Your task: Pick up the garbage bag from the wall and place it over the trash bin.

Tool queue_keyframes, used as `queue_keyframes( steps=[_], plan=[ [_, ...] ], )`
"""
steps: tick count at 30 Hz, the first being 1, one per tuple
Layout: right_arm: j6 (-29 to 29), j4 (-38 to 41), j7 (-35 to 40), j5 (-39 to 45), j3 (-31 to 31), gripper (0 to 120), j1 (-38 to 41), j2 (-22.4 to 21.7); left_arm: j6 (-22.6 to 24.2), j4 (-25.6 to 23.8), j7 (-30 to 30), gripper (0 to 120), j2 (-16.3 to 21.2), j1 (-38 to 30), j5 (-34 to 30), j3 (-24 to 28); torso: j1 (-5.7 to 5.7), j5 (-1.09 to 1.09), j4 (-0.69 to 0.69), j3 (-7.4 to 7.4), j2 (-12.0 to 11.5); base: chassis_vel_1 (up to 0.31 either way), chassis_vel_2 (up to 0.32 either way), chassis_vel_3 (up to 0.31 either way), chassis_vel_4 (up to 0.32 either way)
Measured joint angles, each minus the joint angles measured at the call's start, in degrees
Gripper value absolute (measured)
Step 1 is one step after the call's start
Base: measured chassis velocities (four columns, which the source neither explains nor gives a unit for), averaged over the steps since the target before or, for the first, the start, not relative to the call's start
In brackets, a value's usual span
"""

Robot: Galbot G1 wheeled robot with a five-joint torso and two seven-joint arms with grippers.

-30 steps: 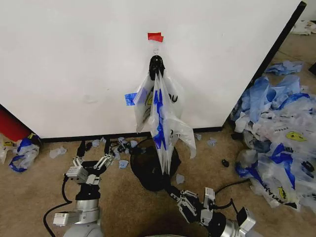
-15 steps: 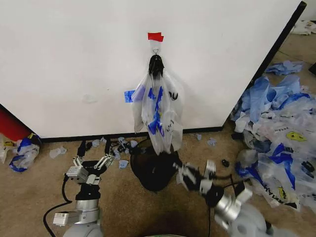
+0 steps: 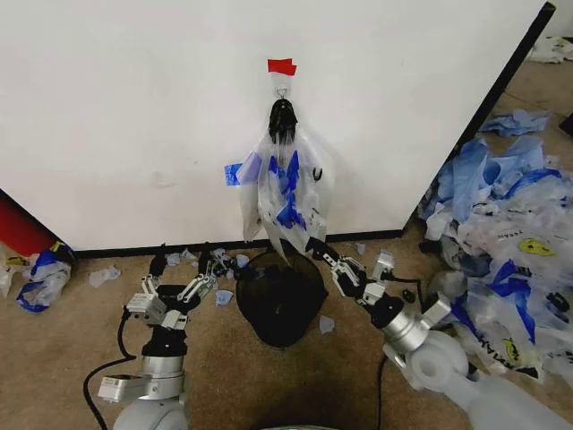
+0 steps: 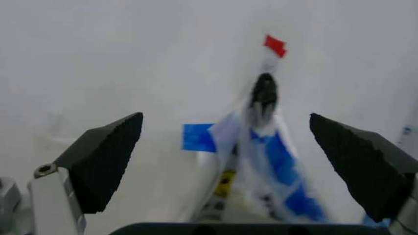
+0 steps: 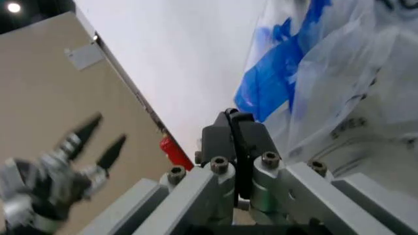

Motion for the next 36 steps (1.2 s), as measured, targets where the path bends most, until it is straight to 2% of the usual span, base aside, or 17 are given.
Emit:
queue_keyframes(
  steps=[3, 4, 5, 7, 11, 13, 17, 18, 21, 22, 25, 28, 29, 34, 36],
  plan=[
    [0.0, -2.6, -1.7, -2.4, -1.5, 0, 1.5, 2.0, 1.3, -2.0, 0.2, 100, 5.1, -1.3, -2.2, 1.1, 0.0, 0.01, 0.0, 0.0, 0.0, 0.0, 0.0, 0.0, 0.0],
    [0.0, -3.4, -1.9, -3.2, -2.4, 0, 1.9, 2.8, 2.0, -2.7, 0.2, 100, 8.0, -2.2, -3.8, 1.6, 0.0, 0.01, 0.0, 0.0, 0.0, 0.0, 0.0, 0.0, 0.0],
    [0.0, -3.4, -1.9, -3.2, -2.4, 0, 1.9, 2.8, 2.0, -2.7, 0.2, 100, 8.0, -2.2, -3.8, 1.6, 0.0, 0.01, 0.0, 0.0, 0.0, 0.0, 0.0, 0.0, 0.0],
    [0.0, -5.1, -2.3, -5.0, -4.0, 0, 2.8, 4.3, 2.8, -3.1, 0.1, 100, 12.4, -3.6, -6.8, 2.5, 0.0, 0.0, -0.02, 0.0, 0.0, 0.0, 0.0, 0.0, 0.0],
    [0.1, -7.8, -3.6, -7.6, -6.3, 0, 4.6, 6.8, 3.3, -0.9, -0.1, 100, 18.3, -8.6, -10.5, 5.7, 0.0, -0.01, 0.01, 0.0, 0.0, 0.0, 0.0, 0.0, 0.0],
    [0.1, -8.0, -3.8, -7.9, -6.4, 0, 4.8, 7.1, 3.5, -0.1, -0.3, 100, 19.3, -10.2, -11.2, 7.0, 0.0, -0.02, 0.01, 0.0, 0.0, 0.0, 0.0, 0.0, 0.0],
    [0.1, -9.0, -4.0, -8.7, -6.8, 0, 5.4, 8.6, 3.8, 5.4, -1.9, 100, 23.3, -21.3, -14.0, 16.4, 0.0, -0.02, 0.0, 0.0, 0.0, 0.0, 0.0, 0.0, 0.0],
    [0.1, -9.1, -4.0, -8.8, -6.8, 0, 5.4, 8.9, 3.9, 7.3, -2.3, 100, 24.3, -26.1, -15.0, 19.7, 0.0, -0.02, -0.01, 0.0, 0.0, 0.0, 0.0, 0.0, 0.0],
    [0.0, -9.1, -4.0, -9.0, -6.8, 0, 5.3, 9.2, 3.9, 9.5, -2.7, 100, 24.9, -31.1, -16.2, 22.6, 0.01, 0.01, -0.02, 0.0, 0.0, 0.0, 0.0, 0.0, 0.0],
    [0.0, -9.1, -4.0, -9.2, -6.7, 0, 5.0, 9.5, 3.9, 12.0, -2.7, 100, 25.2, -35.6, -16.8, 25.2, 0.0, 0.01, 0.0, 0.0, 0.0, 0.0, 0.0, 0.0, 0.0],
    [0.0, -8.6, -4.0, -9.6, -6.2, 0, 3.7, 9.6, 3.5, 16.9, -2.2, 100, 25.3, -42.9, -17.5, 29.7, 0.01, 0.01, -0.02, 0.0, 0.0, 0.0, 0.0, 0.0, 0.0],
    [0.1, -7.9, -4.0, -9.8, -5.5, 0, 2.8, 9.5, 3.5, 19.7, -1.9, 100, 24.9, -47.2, -18.0, 33.5, 0.0, 0.02, 0.01, 0.0, 0.0, 0.0, 0.0, 0.0, 0.0],
    [0.1, -7.9, -4.0, -9.8, -5.5, 0, 2.8, 9.5, 3.5, 19.7, -1.9, 100, 24.9, -47.2, -18.0, 33.5, 0.0, 0.02, 0.01, 0.0, 0.0, 0.0, 0.0, 0.0, 0.0],
    [0.3, -6.7, -4.0, -9.7, -3.5, 0, 1.4, 8.5, 3.8, 22.4, -1.5, 100, 24.2, -54.0, -18.2, 41.2, 0.0, 0.02, -0.01, 0.0, 0.0, 0.0, 0.0, 0.0, 0.0],
    [0.3, -6.5, -4.0, -9.6, -3.1, 0, 1.0, 8.3, 3.9, 23.0, -1.5, 100, 23.9, -55.2, -18.3, 42.5, 0.0, 0.01, 0.0, 0.0, 0.0, 0.0, 0.0, 0.0, 0.0]
  ],
)
